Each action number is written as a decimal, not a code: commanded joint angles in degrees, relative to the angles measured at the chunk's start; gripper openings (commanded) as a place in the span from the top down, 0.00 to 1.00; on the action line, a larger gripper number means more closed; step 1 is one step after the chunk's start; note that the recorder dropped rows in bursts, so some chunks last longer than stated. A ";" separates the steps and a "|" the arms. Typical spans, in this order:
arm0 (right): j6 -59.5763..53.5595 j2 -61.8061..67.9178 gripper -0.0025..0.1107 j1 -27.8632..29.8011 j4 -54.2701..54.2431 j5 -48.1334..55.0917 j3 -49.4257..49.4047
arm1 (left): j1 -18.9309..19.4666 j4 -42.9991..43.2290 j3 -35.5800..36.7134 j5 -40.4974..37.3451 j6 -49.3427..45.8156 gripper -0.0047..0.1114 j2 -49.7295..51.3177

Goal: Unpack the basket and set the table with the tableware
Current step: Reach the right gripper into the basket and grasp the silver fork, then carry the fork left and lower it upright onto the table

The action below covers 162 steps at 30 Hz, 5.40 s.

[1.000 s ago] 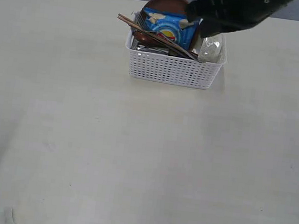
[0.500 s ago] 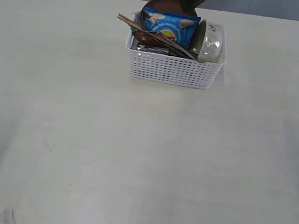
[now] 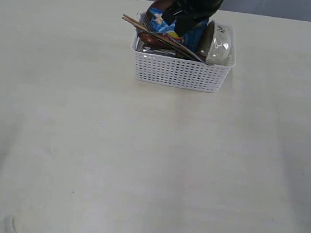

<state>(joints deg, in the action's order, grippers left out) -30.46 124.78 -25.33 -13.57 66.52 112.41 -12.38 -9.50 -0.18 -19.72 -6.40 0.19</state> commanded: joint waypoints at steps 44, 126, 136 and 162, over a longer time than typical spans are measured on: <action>11.24 -4.62 0.98 -2.86 0.00 1.53 0.83 | -0.33 0.25 0.18 0.10 -0.05 0.96 -0.19; 88.05 10.23 0.98 -30.08 28.04 -18.94 -9.92 | -0.33 0.00 0.18 0.10 -0.04 0.96 -0.19; 88.06 10.23 0.98 -30.08 28.41 -19.97 -9.92 | -0.33 0.00 0.18 0.10 -0.04 0.96 -0.19; 90.37 10.23 0.63 -30.08 25.61 -19.73 -9.92 | -0.33 0.00 0.18 0.10 -0.04 0.96 -0.19</action>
<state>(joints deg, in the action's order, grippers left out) 59.52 134.40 -55.56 15.36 46.17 102.45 -12.38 -9.50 -0.18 -19.72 -6.40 0.19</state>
